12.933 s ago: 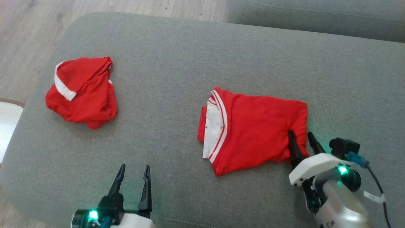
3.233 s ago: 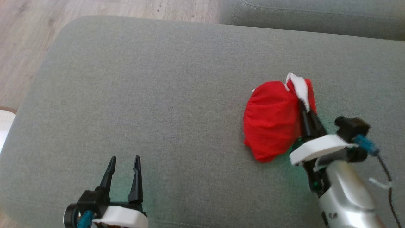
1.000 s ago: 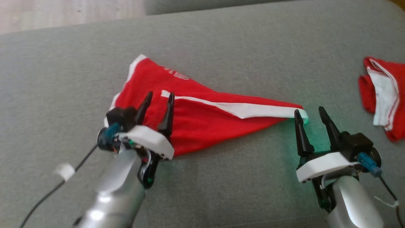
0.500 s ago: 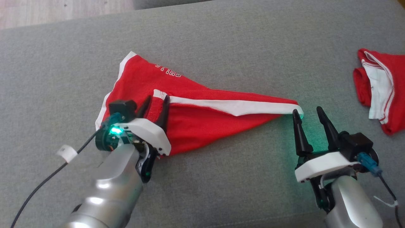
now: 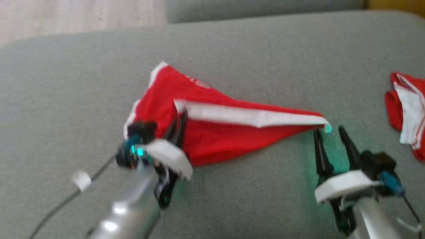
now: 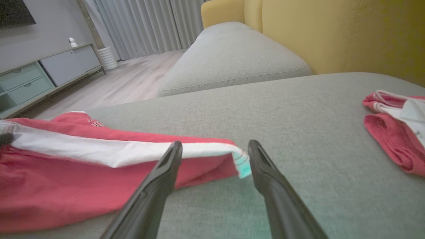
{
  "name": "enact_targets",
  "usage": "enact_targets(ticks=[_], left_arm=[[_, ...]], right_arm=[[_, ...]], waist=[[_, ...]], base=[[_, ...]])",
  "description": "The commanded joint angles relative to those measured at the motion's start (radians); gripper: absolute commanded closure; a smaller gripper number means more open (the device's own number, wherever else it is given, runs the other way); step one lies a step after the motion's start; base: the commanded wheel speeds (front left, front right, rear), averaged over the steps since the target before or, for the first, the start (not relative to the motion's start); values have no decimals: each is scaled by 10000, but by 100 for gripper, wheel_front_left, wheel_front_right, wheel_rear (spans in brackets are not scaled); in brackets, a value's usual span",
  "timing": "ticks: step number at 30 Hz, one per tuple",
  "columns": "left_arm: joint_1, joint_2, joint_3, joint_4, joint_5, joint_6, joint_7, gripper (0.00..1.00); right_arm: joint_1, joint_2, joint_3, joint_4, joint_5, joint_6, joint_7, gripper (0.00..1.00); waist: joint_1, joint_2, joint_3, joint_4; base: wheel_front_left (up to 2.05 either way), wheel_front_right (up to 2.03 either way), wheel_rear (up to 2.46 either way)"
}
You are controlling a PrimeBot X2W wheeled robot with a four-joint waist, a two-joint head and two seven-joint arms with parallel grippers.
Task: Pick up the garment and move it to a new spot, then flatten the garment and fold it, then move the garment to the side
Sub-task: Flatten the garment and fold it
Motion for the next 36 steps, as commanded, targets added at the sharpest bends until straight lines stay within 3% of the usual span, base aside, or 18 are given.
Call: enact_targets(ticks=[1,10,17,18,19,20,21,28,36], left_arm=[[313,147,127,-281,-114,47,-109,100],[2265,490,511,-447,-189,166,-132,100],[3498,838,1866,-1592,436,523,-134,100],[3652,852,2000,-1722,560,525,-134,91],[3781,863,2138,-1853,689,523,-134,66],[3887,882,2234,-1966,864,529,-134,20],[3989,872,2331,-2043,993,534,-134,0],[4605,661,3384,-3008,2097,812,-135,0],[5346,373,4161,-3477,3080,551,-135,0]], right_arm=[[231,25,186,-202,123,2,-65,0],[887,26,487,-53,562,2,-65,0],[1135,26,655,-37,618,2,-65,0],[1159,26,664,-27,610,2,-65,0],[1182,26,668,-15,603,2,-65,0],[1207,26,674,1,596,2,-65,0],[1231,26,697,22,597,2,-65,0],[1297,26,1024,440,549,2,-65,0],[1004,26,1092,1337,561,2,-65,0]], waist=[[0,0,-522,472],[0,0,-1184,734],[0,0,-1342,539],[0,0,-1356,528],[0,0,-1373,522],[0,0,-1384,519],[0,0,-1391,522],[0,0,-1357,665],[0,0,-1189,992]], base=[[0,0,0],[0,0,0],[0,0,0],[0,0,0],[0,0,0],[0,0,0],[0,0,0],[0,0,0],[0,0,0]])
